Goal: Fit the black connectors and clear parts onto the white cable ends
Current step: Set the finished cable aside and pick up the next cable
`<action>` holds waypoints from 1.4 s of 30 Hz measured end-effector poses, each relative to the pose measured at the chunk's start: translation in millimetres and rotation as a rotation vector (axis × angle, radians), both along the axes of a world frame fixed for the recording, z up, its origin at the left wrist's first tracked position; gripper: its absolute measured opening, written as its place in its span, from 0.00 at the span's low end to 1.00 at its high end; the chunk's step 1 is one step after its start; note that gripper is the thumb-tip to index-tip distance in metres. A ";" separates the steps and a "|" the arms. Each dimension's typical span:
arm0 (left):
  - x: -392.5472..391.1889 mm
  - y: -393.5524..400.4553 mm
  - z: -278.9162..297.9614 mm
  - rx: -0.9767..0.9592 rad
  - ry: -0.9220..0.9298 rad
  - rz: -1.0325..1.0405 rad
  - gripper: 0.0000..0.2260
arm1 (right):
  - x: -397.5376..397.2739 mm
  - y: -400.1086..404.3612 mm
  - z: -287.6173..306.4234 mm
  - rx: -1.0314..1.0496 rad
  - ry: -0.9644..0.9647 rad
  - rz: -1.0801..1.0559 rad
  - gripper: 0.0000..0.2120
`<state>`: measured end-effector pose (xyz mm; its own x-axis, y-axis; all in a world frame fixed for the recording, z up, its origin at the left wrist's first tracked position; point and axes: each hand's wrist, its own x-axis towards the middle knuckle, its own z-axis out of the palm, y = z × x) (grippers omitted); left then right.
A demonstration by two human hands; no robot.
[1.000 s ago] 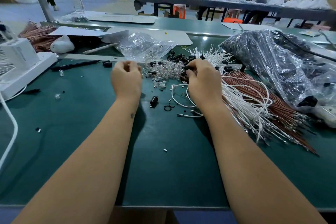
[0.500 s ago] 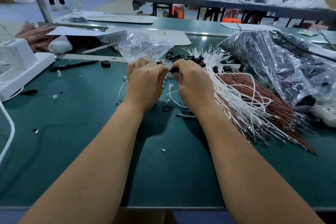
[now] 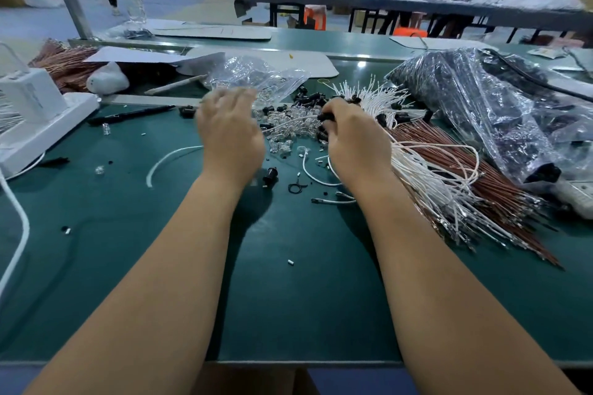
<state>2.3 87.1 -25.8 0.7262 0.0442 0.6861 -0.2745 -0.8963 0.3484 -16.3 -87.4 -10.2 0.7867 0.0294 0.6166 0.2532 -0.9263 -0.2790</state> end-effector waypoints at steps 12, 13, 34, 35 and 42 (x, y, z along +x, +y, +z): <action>-2.5 -11.5 -2.3 -0.107 0.079 -0.274 0.09 | 1.1 12.4 -9.2 0.176 0.132 0.203 0.07; -5.8 -16.1 -1.2 -0.165 0.075 -0.326 0.08 | 0.7 12.8 -9.3 0.203 0.127 0.224 0.07; 0.2 -13.4 -1.7 -0.774 0.305 -0.457 0.08 | 2.4 12.4 -8.0 0.422 -0.011 0.239 0.04; 0.1 -13.4 -1.5 -0.793 0.312 -0.463 0.08 | 2.5 12.3 -8.2 0.420 -0.012 0.239 0.05; 1.8 -13.0 -1.9 -0.852 0.367 -0.497 0.09 | 4.1 11.9 -9.0 0.424 -0.024 0.239 0.05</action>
<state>4.1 74.2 -27.7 0.9520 0.0486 0.3023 -0.2939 -0.1312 0.9468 -12.2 -75.5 -19.2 0.7739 -0.0501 0.6313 0.4560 -0.6476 -0.6105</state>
